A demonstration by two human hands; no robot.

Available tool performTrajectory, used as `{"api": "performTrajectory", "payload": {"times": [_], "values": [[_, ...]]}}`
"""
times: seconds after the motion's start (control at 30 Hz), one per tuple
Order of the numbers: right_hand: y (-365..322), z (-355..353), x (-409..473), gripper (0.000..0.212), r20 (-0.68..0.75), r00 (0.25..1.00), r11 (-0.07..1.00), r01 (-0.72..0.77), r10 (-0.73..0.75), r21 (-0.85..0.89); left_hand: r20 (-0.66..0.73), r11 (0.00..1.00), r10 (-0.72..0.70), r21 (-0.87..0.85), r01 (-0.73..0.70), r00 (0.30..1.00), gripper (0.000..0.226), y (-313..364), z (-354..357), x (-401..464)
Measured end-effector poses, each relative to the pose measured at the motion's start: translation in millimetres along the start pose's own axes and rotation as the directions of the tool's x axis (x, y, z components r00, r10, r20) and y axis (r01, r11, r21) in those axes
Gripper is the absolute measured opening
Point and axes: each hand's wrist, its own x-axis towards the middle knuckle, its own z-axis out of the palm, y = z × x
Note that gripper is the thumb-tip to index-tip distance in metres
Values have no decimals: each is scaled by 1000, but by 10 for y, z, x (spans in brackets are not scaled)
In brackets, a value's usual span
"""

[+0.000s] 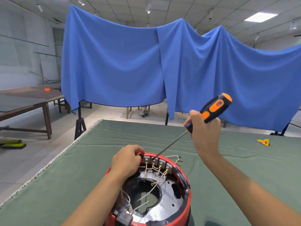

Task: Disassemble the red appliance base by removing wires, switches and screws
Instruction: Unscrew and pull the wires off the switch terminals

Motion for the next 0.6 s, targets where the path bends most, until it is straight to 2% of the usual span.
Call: {"api": "performTrajectory", "payload": {"times": [0.2, 0.43, 0.6], "values": [[232, 57, -210, 35, -46, 999, 999, -27, 28, 35, 8, 1000, 1, -5, -1, 1000, 31, -10, -7, -3], [454, 15, -342, 34, -205, 975, 990, -62, 88, 131, 10, 1000, -3, -11, 3, 1000, 32, 0, -13, -9], [532, -41, -337, 32, -260, 959, 979, -64, 114, 192, 4, 1000, -13, -23, 13, 1000, 30, -8, -19, 13]]}}
